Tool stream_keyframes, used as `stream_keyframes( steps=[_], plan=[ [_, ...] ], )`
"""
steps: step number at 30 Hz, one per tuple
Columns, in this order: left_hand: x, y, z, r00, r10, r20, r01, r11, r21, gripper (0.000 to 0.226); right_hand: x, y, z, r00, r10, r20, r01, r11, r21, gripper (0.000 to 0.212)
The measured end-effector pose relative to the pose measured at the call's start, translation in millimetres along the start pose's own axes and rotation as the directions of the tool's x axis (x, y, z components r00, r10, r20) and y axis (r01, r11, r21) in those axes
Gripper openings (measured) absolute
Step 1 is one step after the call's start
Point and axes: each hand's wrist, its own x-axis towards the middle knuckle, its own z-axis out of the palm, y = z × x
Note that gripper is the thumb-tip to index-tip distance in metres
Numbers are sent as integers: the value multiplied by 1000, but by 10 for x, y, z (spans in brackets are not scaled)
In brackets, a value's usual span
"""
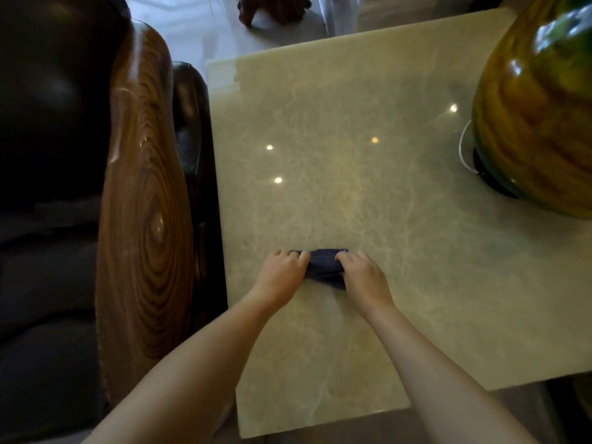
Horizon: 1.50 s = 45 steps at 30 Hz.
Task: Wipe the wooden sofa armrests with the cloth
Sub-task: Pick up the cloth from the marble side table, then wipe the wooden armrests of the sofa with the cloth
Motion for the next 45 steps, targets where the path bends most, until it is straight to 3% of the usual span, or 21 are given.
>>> stream_keyframes(
  steps=[8, 19, 26, 34, 45],
  plan=[
    [-386, -264, -1010, 984, 45, -175, -59, 996, -73, 24, 162, -589, -896, 985, -167, -45, 167, 986, 8, 22],
    [-1392, -643, -2440, 934, -58, -352, 57, 998, -14, 27, 129, -1880, -2071, 921, -386, -54, 388, 921, 44, 22],
    [-1821, -1004, -2884, 902, -137, -410, 156, 988, 14, 29, 181, -2581, -2395, 859, -511, -34, 512, 859, 8, 15],
    [-2029, -1628, -3119, 901, -30, -432, 85, 990, 109, 24, 300, -3173, -2303, 864, -493, -107, 493, 870, -22, 17],
    [-1990, -2644, -3322, 881, 118, -457, -52, 987, 153, 26, 616, -3972, -1916, 910, -314, -272, 329, 944, 11, 15]
  ],
)
